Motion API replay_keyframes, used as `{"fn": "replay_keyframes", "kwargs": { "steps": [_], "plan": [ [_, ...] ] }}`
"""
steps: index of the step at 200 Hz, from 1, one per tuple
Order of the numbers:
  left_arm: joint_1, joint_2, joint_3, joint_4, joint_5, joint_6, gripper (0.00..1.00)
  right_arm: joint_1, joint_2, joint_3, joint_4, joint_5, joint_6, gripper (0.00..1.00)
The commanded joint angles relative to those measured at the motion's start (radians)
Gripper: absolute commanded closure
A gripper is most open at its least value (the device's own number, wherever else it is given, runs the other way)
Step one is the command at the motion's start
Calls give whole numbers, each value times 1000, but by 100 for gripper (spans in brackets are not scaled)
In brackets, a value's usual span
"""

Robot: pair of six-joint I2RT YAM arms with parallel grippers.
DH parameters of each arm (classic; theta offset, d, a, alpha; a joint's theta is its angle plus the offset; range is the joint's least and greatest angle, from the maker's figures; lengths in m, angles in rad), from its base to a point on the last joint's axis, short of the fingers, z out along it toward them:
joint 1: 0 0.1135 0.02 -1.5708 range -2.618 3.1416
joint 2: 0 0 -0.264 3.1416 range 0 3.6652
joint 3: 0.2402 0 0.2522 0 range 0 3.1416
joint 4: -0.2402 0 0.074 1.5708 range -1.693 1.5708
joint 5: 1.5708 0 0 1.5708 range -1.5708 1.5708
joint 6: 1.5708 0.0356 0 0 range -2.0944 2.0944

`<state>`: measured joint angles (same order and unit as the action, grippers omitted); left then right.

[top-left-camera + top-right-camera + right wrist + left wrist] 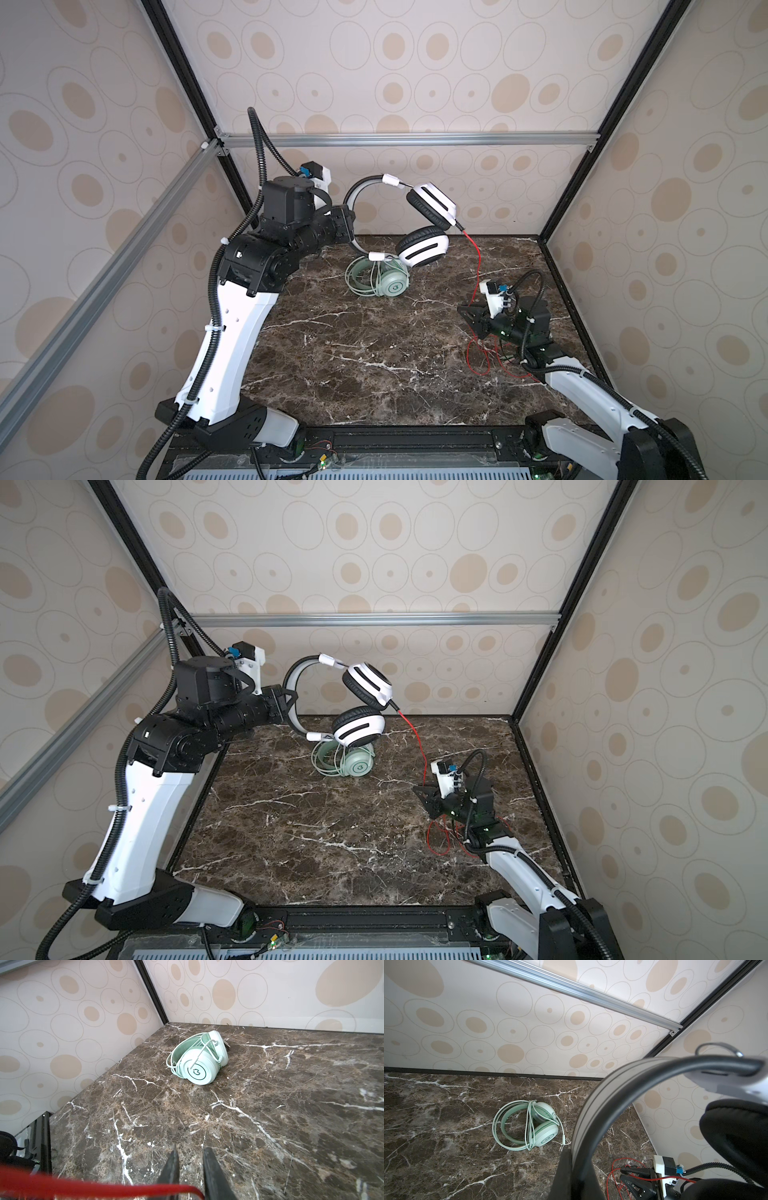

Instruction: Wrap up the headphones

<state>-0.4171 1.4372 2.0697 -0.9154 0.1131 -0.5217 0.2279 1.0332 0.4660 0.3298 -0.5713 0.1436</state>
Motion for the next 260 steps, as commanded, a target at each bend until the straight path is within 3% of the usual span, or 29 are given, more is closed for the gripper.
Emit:
{"fn": "replay_keyframes", "kwargs": {
  "steps": [1,104,201,220,260],
  "plan": [
    [14,-29,11,107,32,-54,100,-9,2,-5,22,1,-8,81],
    [64,-47,-60,133,9,-78,100,-9,-26,36,-130,35,-69,100],
    [133,-103,-257,217,-86,-93,100,3,-177,241,-579,207,-219,100],
    [149,-124,-298,240,-104,-93,100,47,-192,318,-697,290,-269,100],
    [190,-158,-382,303,-92,-87,100,269,-181,469,-879,524,-378,100]
  ]
}}
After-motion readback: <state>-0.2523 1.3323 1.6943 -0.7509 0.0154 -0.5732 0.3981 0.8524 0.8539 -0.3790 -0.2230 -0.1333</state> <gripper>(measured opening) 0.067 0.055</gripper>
